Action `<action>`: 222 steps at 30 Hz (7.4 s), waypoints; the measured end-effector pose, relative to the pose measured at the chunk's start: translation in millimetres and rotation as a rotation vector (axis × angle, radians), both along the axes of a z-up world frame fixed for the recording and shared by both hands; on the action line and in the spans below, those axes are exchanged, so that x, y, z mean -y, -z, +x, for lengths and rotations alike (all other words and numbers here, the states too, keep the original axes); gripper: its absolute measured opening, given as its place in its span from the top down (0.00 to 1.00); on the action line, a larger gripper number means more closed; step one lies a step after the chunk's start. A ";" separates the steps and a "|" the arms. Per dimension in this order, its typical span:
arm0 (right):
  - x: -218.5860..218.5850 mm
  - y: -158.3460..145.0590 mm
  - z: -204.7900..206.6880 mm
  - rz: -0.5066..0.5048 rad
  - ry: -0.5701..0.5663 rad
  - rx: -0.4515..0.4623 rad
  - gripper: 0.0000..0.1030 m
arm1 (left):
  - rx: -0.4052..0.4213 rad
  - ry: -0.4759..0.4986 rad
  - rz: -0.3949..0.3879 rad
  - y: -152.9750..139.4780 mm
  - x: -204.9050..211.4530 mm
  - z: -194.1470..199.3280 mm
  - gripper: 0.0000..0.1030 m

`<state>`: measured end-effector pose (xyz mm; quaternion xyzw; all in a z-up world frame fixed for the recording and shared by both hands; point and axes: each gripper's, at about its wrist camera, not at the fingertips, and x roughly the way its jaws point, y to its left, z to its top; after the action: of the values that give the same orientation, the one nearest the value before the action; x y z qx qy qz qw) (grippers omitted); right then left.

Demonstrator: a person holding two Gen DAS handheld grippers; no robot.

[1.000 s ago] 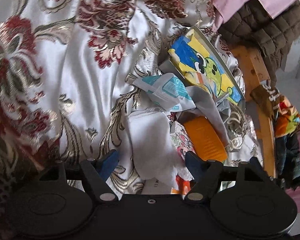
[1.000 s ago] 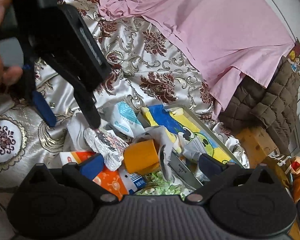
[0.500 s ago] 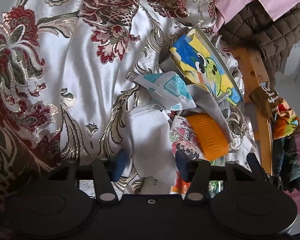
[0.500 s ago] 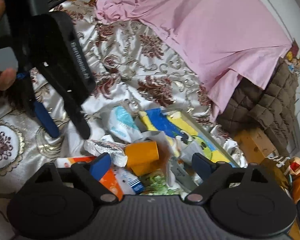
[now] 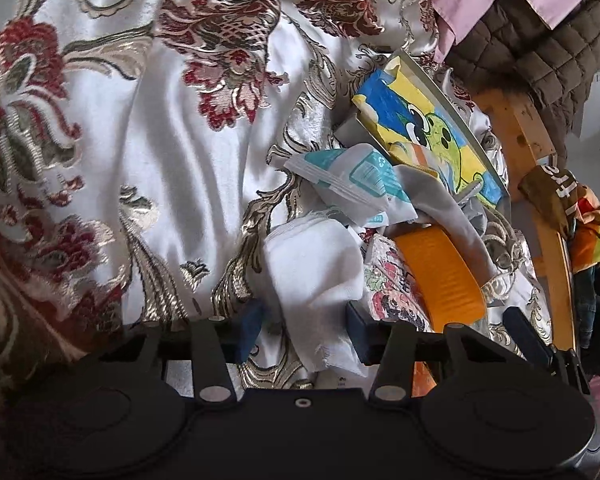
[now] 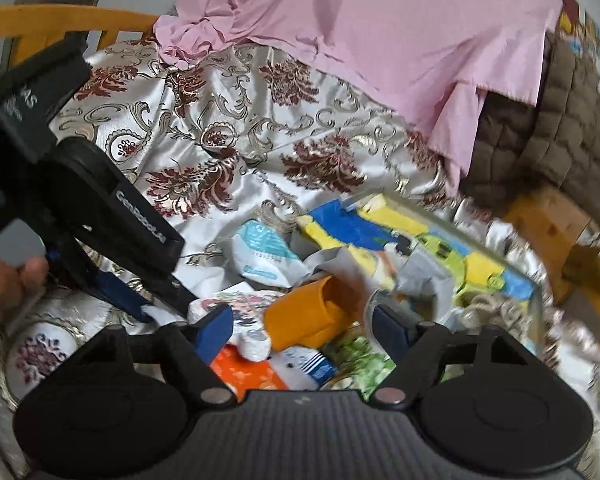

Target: Organize soft objects

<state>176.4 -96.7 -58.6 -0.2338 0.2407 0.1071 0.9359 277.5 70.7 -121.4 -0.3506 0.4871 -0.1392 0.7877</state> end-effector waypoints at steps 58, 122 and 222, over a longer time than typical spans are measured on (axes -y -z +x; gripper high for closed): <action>-69.5 46.7 -7.6 -0.451 -0.180 0.119 0.40 | 0.024 -0.048 0.039 2.1 -17.1 21.1 0.81; -68.8 25.5 80.5 -0.522 -0.251 -0.170 0.70 | -0.003 0.030 -0.116 11.6 -22.7 30.1 0.77; 271.5 -57.5 118.5 0.920 0.231 0.199 0.86 | 0.640 0.156 0.386 -164.2 244.5 106.6 0.95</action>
<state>294.9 -368.1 -1.1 0.2235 0.1018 0.0750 0.9665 384.1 -173.9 42.8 -0.0967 0.2587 -0.2068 0.9386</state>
